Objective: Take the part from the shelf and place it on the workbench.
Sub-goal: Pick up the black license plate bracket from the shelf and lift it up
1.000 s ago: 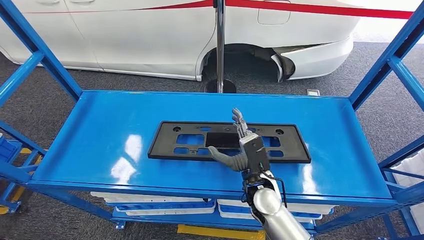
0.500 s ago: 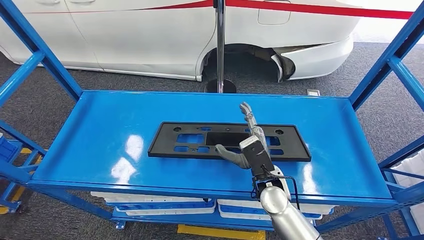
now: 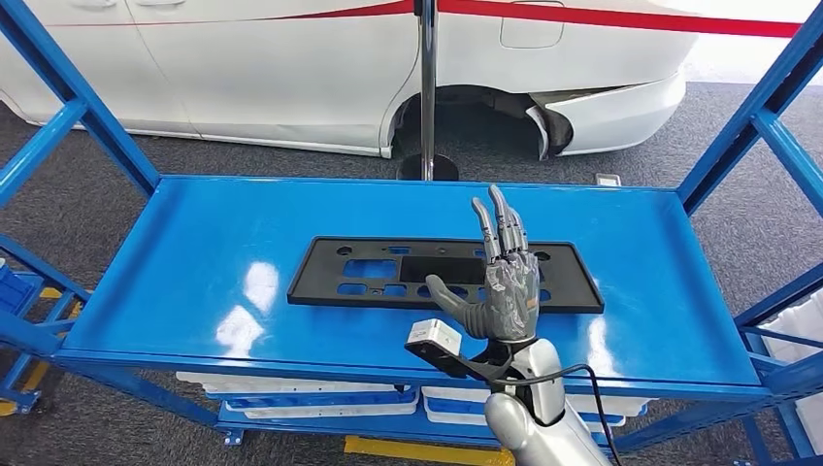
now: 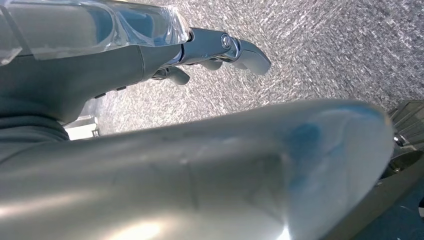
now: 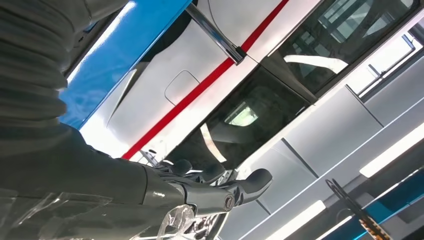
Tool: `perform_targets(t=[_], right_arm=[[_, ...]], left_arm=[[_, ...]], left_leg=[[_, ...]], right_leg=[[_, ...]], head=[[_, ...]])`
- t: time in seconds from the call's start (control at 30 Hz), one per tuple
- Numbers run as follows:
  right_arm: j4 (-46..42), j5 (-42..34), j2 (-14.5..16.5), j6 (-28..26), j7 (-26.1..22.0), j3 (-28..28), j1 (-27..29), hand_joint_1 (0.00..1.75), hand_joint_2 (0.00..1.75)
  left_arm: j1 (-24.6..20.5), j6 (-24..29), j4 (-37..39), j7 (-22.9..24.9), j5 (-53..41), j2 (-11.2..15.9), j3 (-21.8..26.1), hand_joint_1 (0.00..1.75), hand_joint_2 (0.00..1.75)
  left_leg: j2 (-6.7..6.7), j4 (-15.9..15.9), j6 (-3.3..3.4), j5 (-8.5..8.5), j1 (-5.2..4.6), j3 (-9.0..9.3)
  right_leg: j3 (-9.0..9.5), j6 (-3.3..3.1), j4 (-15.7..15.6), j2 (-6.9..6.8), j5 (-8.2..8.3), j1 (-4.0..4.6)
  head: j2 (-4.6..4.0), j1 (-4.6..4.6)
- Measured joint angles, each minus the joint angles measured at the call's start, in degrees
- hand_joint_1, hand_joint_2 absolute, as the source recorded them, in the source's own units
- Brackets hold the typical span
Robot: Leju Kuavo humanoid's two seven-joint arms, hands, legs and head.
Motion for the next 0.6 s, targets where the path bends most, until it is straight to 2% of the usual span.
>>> perform_targets(t=[0.17, 0.37, 0.47, 0.6], right_arm=[[0.03, -0.72, 0.01, 0.00, 0.98, 0.05, 0.10, 0.00, 1.75], [0.39, -11.23, -0.82, 1.86, 2.75, 3.19, -2.13, 0.00, 1.75], [0.39, -15.69, -1.45, 6.04, 2.98, 5.12, -3.35, 0.00, 1.75], [0.39, -24.41, -2.40, 15.34, 1.62, 7.37, -4.77, 0.00, 1.75]], left_arm=[[-0.12, -0.09, 0.00, 0.01, -0.27, 0.01, 0.00, 0.00, 0.00], [-0.51, -0.14, 0.00, 0.01, -0.62, 0.02, 0.00, 0.00, 0.00], [-0.71, -0.27, 0.00, 0.01, -1.04, 0.03, 0.00, 0.00, 0.00], [-1.01, -0.59, 0.00, 0.02, -1.62, 0.13, -0.02, 0.00, 0.00]], left_leg=[[0.00, 0.00, 0.00, 0.00, 0.00, 0.00], [0.00, 0.00, 0.00, 0.00, 0.00, 0.00], [-0.01, 0.00, 0.00, 0.00, 0.00, 0.00], [-0.01, 0.00, 0.00, 0.00, 0.00, -0.01]], right_leg=[[0.01, 0.00, 0.00, 0.00, 0.01, 0.00], [0.00, 0.00, 0.00, 0.00, 0.01, 0.00], [-0.01, 0.00, 0.00, 0.00, 0.01, 0.00], [-0.01, 0.00, 0.00, 0.00, 0.01, 0.00]], head=[[0.00, 0.00], [0.00, 0.00], [0.00, 0.00], [0.00, 0.00]])
